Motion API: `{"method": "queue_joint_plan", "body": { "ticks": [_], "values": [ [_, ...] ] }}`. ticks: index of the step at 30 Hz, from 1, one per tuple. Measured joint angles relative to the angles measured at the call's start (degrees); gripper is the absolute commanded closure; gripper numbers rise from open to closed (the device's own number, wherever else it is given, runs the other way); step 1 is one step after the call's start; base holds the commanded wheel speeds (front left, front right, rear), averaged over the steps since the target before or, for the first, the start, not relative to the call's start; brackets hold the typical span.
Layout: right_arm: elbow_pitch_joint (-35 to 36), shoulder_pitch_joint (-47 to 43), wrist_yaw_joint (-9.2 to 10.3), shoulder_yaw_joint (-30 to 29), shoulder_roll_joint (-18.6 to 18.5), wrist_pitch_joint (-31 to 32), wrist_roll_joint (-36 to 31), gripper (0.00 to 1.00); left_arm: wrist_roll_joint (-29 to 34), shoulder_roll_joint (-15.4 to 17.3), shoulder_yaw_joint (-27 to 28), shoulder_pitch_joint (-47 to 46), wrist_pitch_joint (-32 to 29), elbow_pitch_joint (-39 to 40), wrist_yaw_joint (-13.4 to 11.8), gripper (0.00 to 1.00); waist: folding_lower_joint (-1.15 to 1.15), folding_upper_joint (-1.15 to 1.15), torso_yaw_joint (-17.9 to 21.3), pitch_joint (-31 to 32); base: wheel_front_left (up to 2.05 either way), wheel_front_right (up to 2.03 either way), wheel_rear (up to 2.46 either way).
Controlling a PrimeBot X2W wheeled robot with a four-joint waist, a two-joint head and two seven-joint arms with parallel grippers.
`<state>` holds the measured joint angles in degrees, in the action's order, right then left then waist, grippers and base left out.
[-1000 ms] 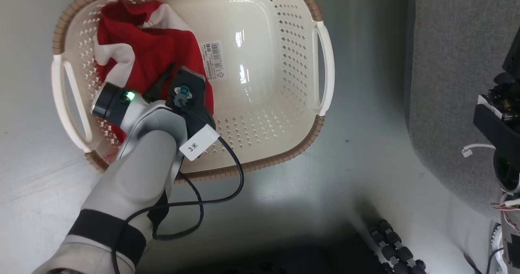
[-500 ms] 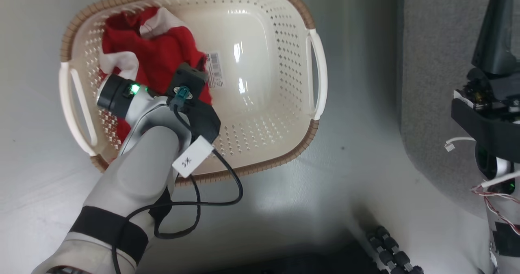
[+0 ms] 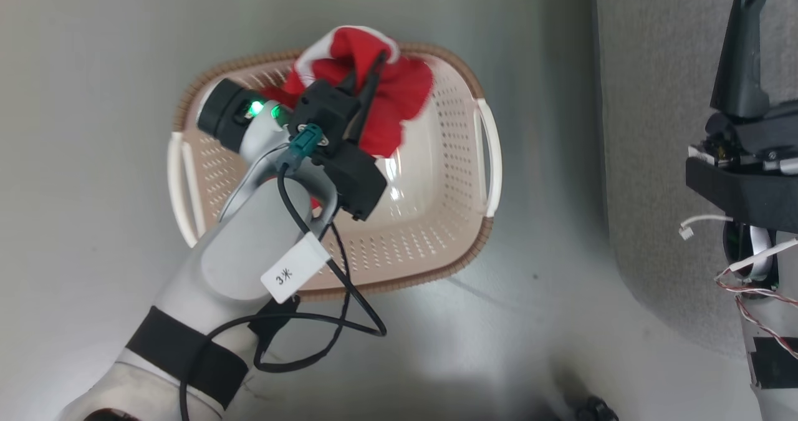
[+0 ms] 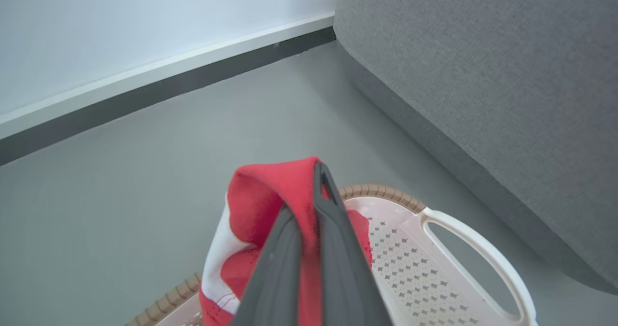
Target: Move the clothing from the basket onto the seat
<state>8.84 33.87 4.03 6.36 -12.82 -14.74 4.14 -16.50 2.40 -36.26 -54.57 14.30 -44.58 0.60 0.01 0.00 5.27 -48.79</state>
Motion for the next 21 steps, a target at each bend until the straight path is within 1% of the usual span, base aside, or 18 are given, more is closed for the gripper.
{"method": "queue_joint_plan", "body": {
  "ticks": [6,10,11,12,15,17,21],
  "values": [
    [-2.42,-2.24,0.00,-1.34,-0.21,0.01,0.79,0.00,-1.78,0.01,-1.92,0.18,0.01,4.45,0.97,1.00,0.00,0.00,-1.95,4.76,0.00,0.00,0.00],
    [-4.05,-3.37,0.00,-1.91,-0.27,0.01,0.97,0.00,-2.82,-0.01,-2.57,0.18,0.01,7.54,1.05,1.00,0.00,0.00,-3.45,8.00,0.00,0.00,0.00],
    [-4.47,-3.63,-0.01,-1.99,-0.27,0.01,0.99,0.00,-3.53,-0.02,-2.67,0.18,0.01,8.21,1.48,1.00,0.00,0.00,-3.82,8.80,0.00,0.00,0.00],
    [-5.70,-4.32,-0.09,-2.00,-0.25,0.01,1.35,0.00,-4.16,-0.05,-2.86,0.19,0.01,9.34,1.48,1.00,0.00,0.00,-4.57,10.47,0.00,0.00,0.00],
    [-7.24,-5.22,-0.52,-1.74,-0.02,0.01,2.19,0.00,-4.67,-0.11,-3.05,0.20,0.01,10.33,1.99,1.00,0.00,0.00,-5.61,12.99,0.00,0.00,0.00],
    [-8.27,-5.69,-0.57,-1.20,0.62,0.01,2.43,0.00,-4.95,-0.14,-3.02,0.28,0.01,10.43,2.03,1.00,0.00,0.00,-6.21,14.73,0.00,0.00,0.00],
    [-10.77,-6.45,-1.01,-0.24,1.70,0.01,2.83,0.00,-5.05,-0.15,-2.72,1.09,0.01,10.20,2.92,1.00,0.00,0.00,-7.12,18.23,0.00,0.00,0.00]
  ]
}}
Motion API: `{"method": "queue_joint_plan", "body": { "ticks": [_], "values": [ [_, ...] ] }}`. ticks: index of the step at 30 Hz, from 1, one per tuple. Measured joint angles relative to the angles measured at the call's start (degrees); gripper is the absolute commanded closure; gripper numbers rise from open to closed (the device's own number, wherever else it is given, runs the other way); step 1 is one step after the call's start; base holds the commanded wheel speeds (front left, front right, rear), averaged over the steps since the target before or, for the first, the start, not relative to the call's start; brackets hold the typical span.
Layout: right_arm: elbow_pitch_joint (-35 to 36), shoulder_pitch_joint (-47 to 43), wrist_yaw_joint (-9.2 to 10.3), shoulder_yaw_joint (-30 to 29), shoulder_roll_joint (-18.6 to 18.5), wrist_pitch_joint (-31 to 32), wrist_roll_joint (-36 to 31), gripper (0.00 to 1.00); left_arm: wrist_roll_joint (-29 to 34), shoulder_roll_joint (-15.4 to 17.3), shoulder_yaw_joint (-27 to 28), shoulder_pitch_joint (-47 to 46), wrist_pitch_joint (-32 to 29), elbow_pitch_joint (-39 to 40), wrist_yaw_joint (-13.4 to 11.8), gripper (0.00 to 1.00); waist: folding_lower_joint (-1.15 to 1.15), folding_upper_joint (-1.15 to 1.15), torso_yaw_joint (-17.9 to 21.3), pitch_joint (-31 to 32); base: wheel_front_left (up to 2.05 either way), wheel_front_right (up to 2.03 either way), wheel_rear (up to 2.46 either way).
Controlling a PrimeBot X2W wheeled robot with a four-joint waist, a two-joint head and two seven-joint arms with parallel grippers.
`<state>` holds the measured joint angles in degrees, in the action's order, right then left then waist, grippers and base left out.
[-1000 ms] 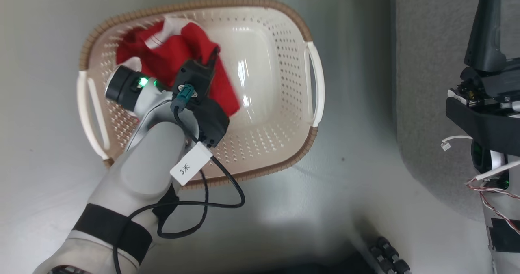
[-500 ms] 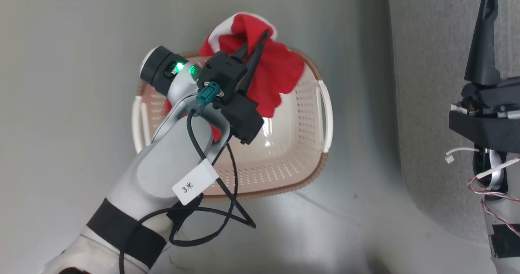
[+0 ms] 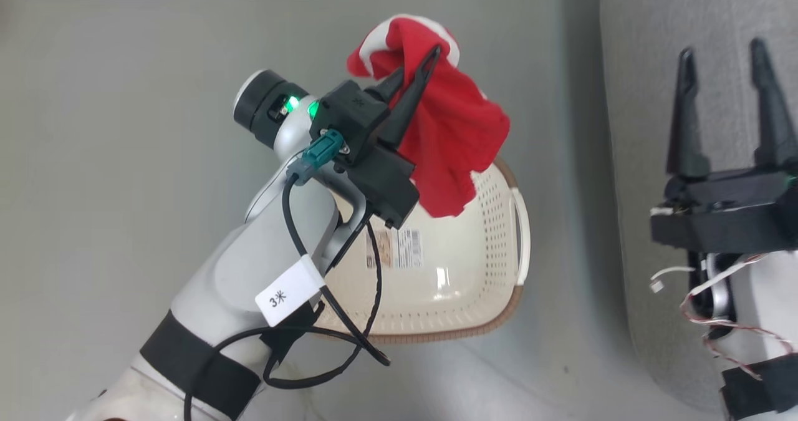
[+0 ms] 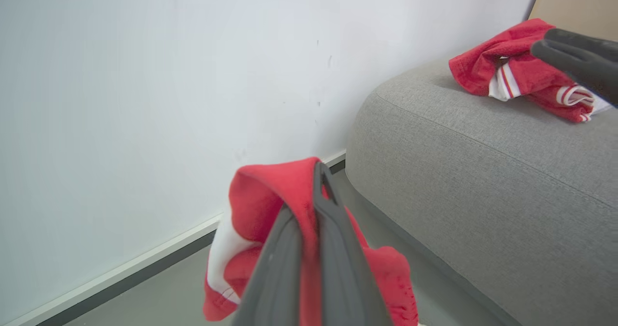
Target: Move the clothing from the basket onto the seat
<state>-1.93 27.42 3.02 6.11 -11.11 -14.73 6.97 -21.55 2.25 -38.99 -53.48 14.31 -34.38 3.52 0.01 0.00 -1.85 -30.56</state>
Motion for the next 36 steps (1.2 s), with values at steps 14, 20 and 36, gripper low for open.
{"method": "queue_joint_plan", "body": {
  "ticks": [14,20,36],
  "values": [
    [-8.01,-4.61,-1.57,2.40,2.74,0.01,1.05,0.00,0.02,0.68,0.48,1.27,0.01,-0.75,1.60,1.00,0.00,0.00,-0.13,12.30,0.00,0.00,0.00],
    [-10.95,-7.44,-2.40,3.78,3.66,0.01,1.09,0.00,0.00,0.47,-0.26,3.34,0.01,-2.21,2.08,1.00,0.00,0.00,0.28,17.46,0.00,0.00,0.00],
    [-17.57,-13.14,-8.12,14.73,5.94,0.02,1.18,0.00,-1.94,0.33,-3.70,11.01,0.01,-3.85,2.78,1.00,0.00,0.00,0.65,31.09,0.00,0.00,0.00]
  ]
}}
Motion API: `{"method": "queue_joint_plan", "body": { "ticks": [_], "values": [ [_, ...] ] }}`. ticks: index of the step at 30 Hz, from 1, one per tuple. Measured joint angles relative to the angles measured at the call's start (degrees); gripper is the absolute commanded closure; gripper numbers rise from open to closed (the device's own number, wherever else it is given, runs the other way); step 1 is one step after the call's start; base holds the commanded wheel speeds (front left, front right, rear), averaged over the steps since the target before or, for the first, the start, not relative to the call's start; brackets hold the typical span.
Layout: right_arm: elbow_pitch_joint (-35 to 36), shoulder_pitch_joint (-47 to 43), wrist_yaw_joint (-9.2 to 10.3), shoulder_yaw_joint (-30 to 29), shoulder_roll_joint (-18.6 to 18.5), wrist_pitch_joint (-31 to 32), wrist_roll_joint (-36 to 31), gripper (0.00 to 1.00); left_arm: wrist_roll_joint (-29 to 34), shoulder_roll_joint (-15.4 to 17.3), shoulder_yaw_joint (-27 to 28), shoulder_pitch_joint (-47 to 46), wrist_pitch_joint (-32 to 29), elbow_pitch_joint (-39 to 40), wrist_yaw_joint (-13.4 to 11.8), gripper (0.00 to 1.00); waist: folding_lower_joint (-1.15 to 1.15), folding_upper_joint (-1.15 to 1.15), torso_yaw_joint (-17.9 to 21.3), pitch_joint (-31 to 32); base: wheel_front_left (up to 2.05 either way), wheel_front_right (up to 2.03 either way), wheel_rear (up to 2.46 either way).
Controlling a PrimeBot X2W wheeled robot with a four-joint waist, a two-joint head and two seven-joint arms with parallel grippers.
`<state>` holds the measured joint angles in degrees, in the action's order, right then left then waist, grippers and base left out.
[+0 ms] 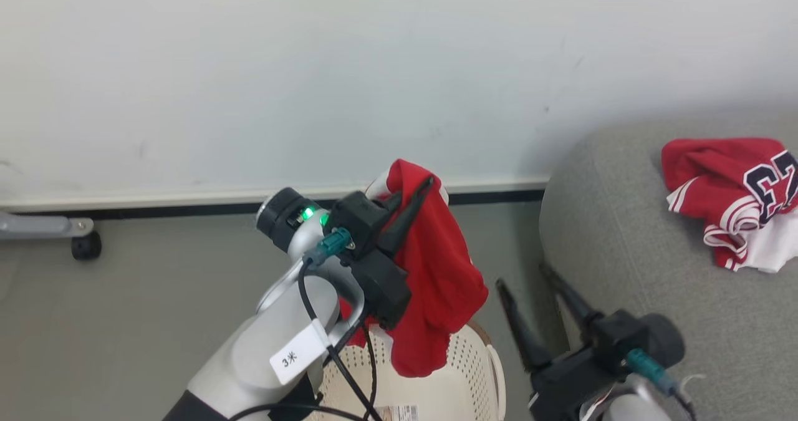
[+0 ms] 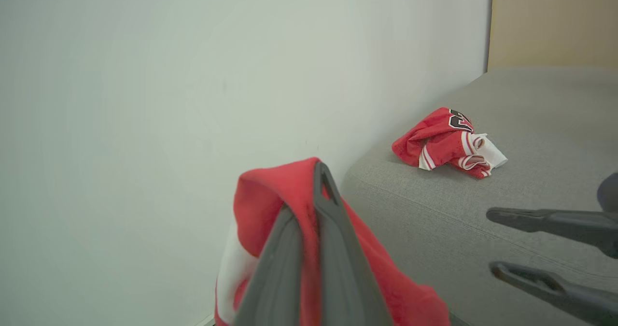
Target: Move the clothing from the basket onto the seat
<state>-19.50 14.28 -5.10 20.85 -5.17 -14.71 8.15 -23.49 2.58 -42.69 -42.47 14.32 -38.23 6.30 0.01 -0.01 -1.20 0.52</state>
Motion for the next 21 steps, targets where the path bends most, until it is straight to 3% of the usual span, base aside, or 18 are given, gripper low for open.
{"method": "queue_joint_plan", "body": {
  "ticks": [7,15,16,17,18,20,21],
  "values": [
    [-3.48,-0.43,-1.01,4.87,0.49,1.09,-0.58,0.00,-0.04,-0.04,-2.09,2.24,0.00,3.11,0.24,1.00,0.00,0.00,-0.46,4.19,0.00,0.00,0.00],
    [-7.72,3.29,-1.55,7.49,0.48,2.53,-1.10,0.00,0.05,-0.07,-4.31,4.39,-0.01,8.37,-0.26,1.00,-0.01,0.01,-2.54,4.71,0.00,0.00,0.00],
    [-7.72,3.29,-1.55,7.49,0.48,2.53,-1.10,0.11,0.05,-0.07,-4.31,4.39,-0.01,8.37,-0.26,1.00,-0.01,0.01,-2.54,4.71,0.00,0.00,0.00],
    [-8.26,3.54,-1.68,7.81,0.49,2.54,-1.09,0.52,0.05,-0.08,-4.52,4.58,-0.01,9.03,-0.27,1.00,-0.01,0.01,-2.74,4.63,0.00,0.00,0.00],
    [-8.65,3.72,-1.81,8.01,0.49,2.54,-1.08,0.71,0.05,-0.09,-4.68,4.69,-0.01,9.67,-0.32,1.00,-0.01,0.01,-2.92,4.53,0.00,0.00,0.00],
    [-9.13,4.11,-1.91,8.44,0.49,2.54,-1.03,1.00,0.05,-0.08,-4.85,5.09,-0.02,10.73,-0.34,1.00,-0.01,0.01,-3.23,4.28,0.00,0.00,0.00],
    [-9.26,4.24,-1.96,8.69,0.51,2.54,-0.98,1.00,0.05,-0.08,-4.88,5.41,-0.03,11.10,-0.55,1.00,-0.01,0.01,-3.33,4.15,0.00,0.00,0.00]
  ]
}}
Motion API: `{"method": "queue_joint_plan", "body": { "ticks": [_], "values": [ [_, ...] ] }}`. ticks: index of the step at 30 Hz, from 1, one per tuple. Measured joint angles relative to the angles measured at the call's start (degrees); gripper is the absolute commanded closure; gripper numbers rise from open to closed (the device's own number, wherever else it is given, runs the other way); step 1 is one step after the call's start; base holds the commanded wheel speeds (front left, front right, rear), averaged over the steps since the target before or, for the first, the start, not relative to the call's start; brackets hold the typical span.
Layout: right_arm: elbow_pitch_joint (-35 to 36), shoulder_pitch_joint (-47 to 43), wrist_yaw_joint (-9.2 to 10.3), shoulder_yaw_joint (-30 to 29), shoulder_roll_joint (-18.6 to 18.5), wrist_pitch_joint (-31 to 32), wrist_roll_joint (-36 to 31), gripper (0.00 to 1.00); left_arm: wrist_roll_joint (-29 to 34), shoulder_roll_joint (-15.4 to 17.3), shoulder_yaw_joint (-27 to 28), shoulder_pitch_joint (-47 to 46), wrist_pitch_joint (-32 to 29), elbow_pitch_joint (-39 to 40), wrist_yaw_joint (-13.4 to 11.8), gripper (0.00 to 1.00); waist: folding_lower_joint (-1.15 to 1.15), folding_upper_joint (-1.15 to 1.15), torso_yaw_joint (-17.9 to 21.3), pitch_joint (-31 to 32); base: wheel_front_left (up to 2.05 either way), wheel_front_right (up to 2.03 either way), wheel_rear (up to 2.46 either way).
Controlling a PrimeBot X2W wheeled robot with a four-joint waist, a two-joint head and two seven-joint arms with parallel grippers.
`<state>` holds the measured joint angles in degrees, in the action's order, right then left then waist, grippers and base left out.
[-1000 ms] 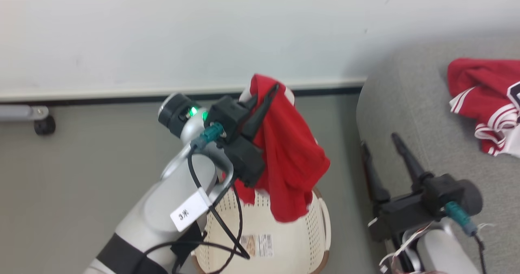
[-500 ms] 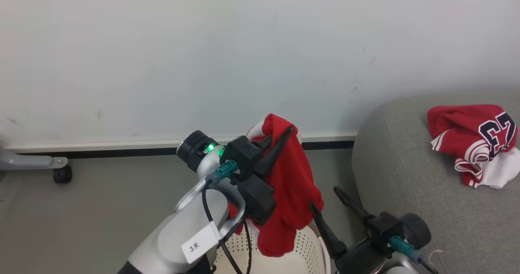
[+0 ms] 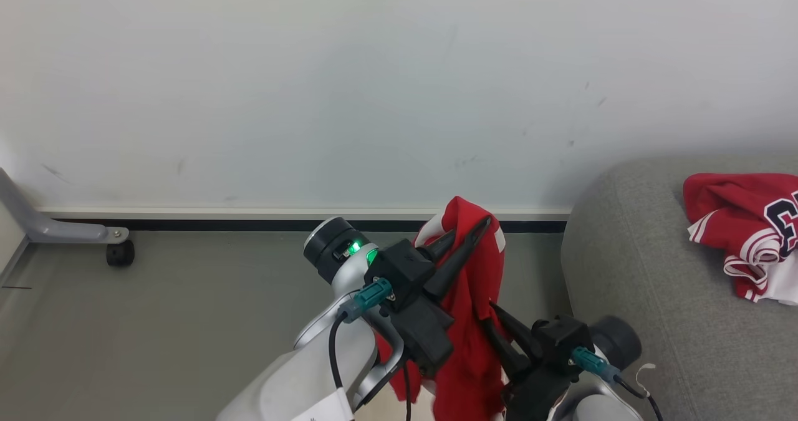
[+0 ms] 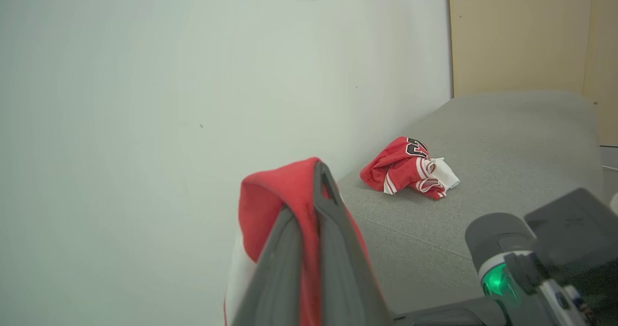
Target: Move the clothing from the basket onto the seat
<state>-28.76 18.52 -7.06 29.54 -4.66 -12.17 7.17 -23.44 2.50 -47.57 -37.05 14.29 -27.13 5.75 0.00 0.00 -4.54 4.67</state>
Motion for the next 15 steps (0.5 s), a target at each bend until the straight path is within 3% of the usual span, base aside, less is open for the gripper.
{"method": "queue_joint_plan", "body": {
  "ticks": [8,10,12,13,15],
  "values": [
    [-1.03,1.69,-0.01,0.55,-0.19,-0.08,0.96,1.00,-0.12,1.04,0.80,1.75,-0.58,1.24,-1.65,1.00,0.00,0.00,0.42,-0.91,0.00,0.00,0.00],
    [-1.01,2.21,-0.01,0.51,-0.44,-0.12,1.32,1.00,-0.24,1.52,1.31,2.36,-0.60,1.34,-2.26,0.78,0.00,0.00,0.82,-1.09,0.00,0.00,0.00],
    [-0.93,2.55,-0.02,0.51,-0.89,-0.29,1.44,1.00,-0.69,2.05,1.96,2.97,-0.64,1.35,-2.47,0.41,0.00,0.00,1.32,-1.25,0.00,0.00,0.00],
    [-0.82,2.76,-0.02,0.46,-1.20,-0.34,1.45,1.00,-0.71,2.29,2.27,3.31,-0.64,1.35,-2.83,0.00,0.00,0.00,1.61,-1.32,0.00,0.00,0.00],
    [-0.26,3.44,-0.02,0.25,-1.98,-0.36,1.45,1.00,-1.00,2.80,2.69,3.96,-0.64,1.32,-3.25,0.00,0.00,0.00,2.29,-1.47,0.00,0.00,0.00]
  ]
}}
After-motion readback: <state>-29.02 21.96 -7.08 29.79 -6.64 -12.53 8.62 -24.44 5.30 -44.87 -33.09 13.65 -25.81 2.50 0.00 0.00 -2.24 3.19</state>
